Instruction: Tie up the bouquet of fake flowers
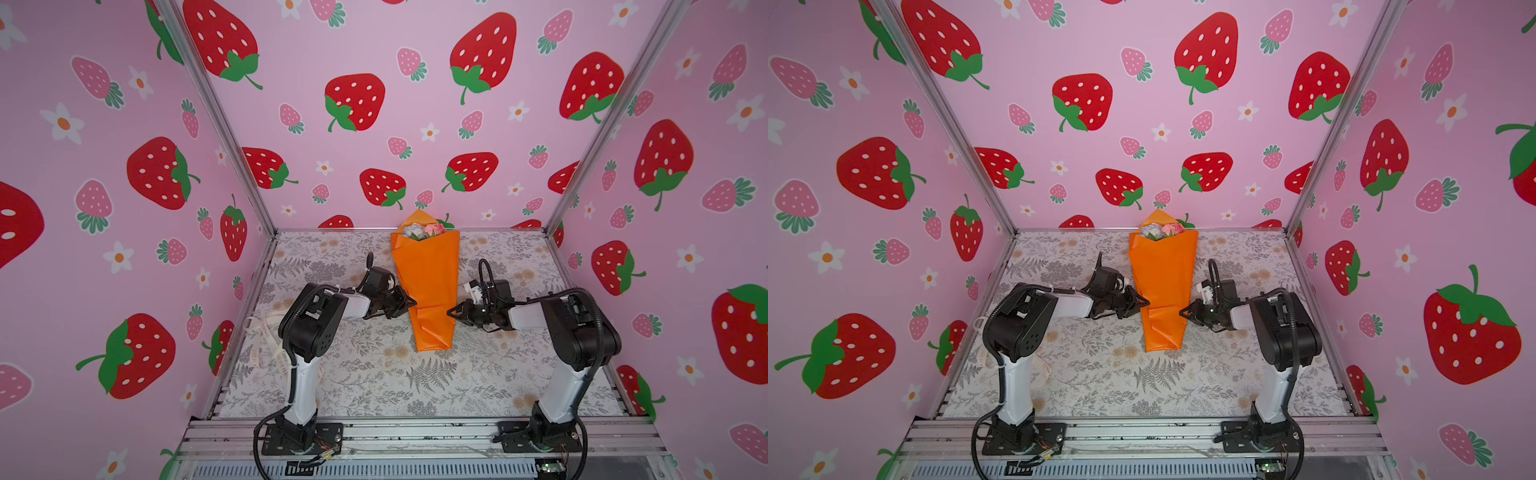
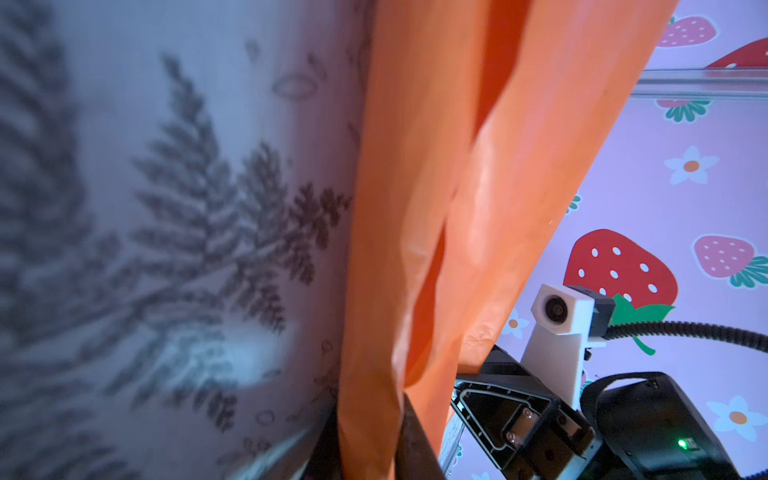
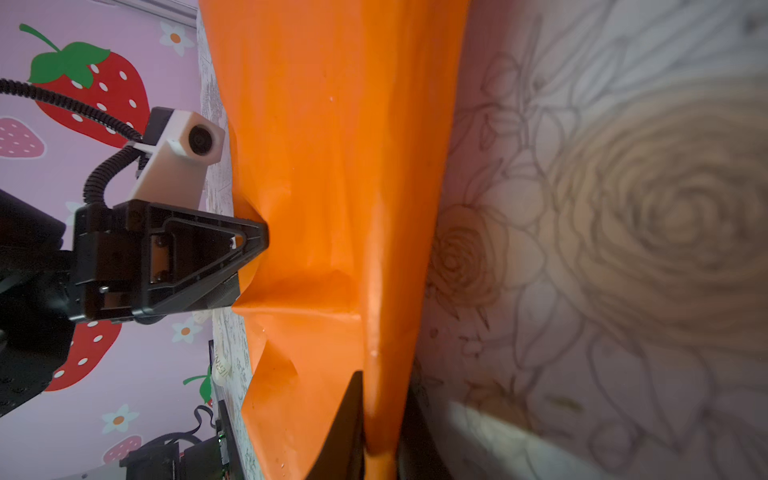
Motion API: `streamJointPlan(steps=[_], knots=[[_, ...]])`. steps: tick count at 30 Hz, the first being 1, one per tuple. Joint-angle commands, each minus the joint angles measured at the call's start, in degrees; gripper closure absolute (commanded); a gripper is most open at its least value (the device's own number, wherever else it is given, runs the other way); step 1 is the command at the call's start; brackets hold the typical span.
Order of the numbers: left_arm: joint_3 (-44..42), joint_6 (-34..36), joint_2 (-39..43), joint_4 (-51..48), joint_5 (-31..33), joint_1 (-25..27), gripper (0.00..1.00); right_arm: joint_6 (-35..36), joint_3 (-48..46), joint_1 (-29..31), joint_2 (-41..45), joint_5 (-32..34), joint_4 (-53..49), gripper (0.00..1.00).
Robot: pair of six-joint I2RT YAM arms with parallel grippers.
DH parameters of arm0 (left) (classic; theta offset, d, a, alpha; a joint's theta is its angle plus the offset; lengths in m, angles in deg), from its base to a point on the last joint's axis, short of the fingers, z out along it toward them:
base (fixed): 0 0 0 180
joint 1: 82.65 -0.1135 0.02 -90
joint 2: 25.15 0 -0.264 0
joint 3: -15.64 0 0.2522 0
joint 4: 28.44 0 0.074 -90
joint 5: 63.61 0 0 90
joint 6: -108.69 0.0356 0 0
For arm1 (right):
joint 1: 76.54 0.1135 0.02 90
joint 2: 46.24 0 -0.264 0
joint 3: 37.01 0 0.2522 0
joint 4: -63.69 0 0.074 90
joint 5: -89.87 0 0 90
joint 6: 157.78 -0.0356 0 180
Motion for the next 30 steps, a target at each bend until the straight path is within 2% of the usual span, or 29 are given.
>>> streamJointPlan(steps=[1, 7, 11, 13, 15, 19, 22, 27, 30], knots=[[3.69, 0.94, -3.50, -3.17, -0.93, -1.12, 0.79, -3.20, 3.27, -0.11, -3.05, 0.08, 3.37, 0.86], [10.62, 2.13, -7.11, -5.85, -1.45, -2.16, 0.80, -3.09, 8.31, -0.24, -6.42, 1.32, 2.72, 0.87], [12.39, 1.53, -8.01, -5.94, -1.16, -2.20, 0.79, -2.11, 9.99, -0.50, -6.87, 2.24, 0.27, 0.84], [10.72, 1.98, -6.31, -4.75, -0.77, -2.16, 0.69, 0.62, 11.00, -0.75, -5.82, 3.65, -3.39, 0.80], [8.43, 3.95, -2.94, -6.48, 1.03, -2.34, 0.64, 3.46, 11.65, -1.42, -3.91, 4.54, -8.67, 0.72], [3.74, 7.16, 4.76, -11.02, 5.03, -3.24, 0.42, 6.92, 7.39, -2.76, 5.59, 11.09, -13.97, 0.58], [0.76, 9.87, 10.21, -15.22, 7.84, -3.45, 0.34, 7.57, 3.71, -3.73, 13.58, 17.03, -16.31, 0.52], [-6.43, 11.43, 19.91, -17.60, 10.03, -3.61, 0.33, 8.13, -1.19, -3.85, 25.75, 20.10, -16.59, 0.51], [-9.21, 15.15, 27.61, -27.18, 17.35, -4.15, 0.33, 7.59, -4.68, -3.85, 34.27, 20.95, -15.68, 0.51]])
